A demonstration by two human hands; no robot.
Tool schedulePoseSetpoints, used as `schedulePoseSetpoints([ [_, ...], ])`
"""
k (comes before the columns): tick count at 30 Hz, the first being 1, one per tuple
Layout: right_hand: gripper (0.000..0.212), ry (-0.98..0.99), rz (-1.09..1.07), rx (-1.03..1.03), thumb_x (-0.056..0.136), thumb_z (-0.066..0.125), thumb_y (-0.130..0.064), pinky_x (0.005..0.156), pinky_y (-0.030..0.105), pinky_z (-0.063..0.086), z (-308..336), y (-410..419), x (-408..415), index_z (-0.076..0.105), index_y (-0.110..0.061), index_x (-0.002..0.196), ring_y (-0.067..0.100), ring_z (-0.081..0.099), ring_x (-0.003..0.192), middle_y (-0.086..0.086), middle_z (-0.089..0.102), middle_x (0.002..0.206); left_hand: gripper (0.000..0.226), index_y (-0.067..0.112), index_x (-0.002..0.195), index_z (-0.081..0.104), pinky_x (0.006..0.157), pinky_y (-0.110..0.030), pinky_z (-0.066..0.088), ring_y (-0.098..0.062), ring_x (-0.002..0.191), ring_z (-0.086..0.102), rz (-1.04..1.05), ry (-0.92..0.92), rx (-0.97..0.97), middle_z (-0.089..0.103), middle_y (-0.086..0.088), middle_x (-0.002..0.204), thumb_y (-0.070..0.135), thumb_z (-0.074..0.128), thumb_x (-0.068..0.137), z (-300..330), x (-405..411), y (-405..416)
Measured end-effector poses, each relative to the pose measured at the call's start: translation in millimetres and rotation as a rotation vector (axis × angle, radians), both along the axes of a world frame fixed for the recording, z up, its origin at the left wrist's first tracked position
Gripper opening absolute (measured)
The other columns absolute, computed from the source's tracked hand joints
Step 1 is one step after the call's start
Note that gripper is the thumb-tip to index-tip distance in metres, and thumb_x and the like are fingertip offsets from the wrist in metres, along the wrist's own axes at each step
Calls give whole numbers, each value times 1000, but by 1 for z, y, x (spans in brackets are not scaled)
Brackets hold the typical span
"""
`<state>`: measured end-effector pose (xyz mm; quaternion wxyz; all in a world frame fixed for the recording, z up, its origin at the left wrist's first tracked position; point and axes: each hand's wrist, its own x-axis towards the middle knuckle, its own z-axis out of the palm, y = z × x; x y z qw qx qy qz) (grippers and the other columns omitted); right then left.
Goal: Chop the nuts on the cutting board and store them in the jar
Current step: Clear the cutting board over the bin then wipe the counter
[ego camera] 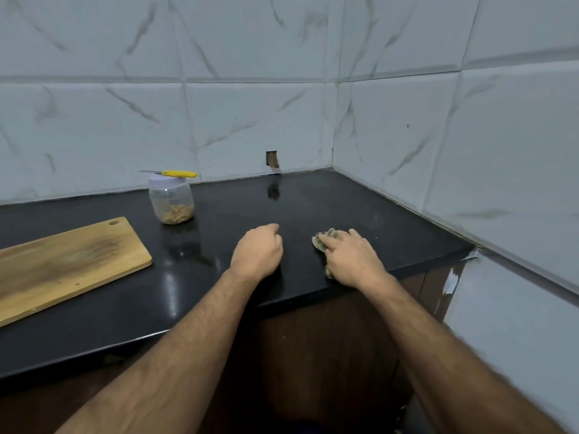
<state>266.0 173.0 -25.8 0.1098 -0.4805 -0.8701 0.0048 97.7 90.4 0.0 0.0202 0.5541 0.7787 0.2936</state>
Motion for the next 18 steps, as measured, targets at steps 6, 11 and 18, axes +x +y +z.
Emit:
schedulePoseSetpoints([
  [6,47,149,69,121,97,34,-27,108,44,35,-14,-5,27,52,-25,140,31,46,124,5,54,139,39,2,121,59,99,-41,45,-32,117,57,-129,51,-55,63,-12,126,16,33,96,-13,44,23],
  [11,42,3,-131,-6,88,53,-24,102,39,40,10,65,51,55,-26,130,33,50,122,7,54,140,36,3,114,61,94,-42,48,-34,108,59,-116,57,-48,66,-12,117,17,32,95,-3,31,45],
  [18,42,289,-169,16,72,76,-19,90,32,51,23,79,-5,68,-26,112,31,61,104,8,60,115,23,11,83,52,79,-38,46,-33,92,59,-93,103,-105,66,-13,102,17,33,95,-2,7,67],
])
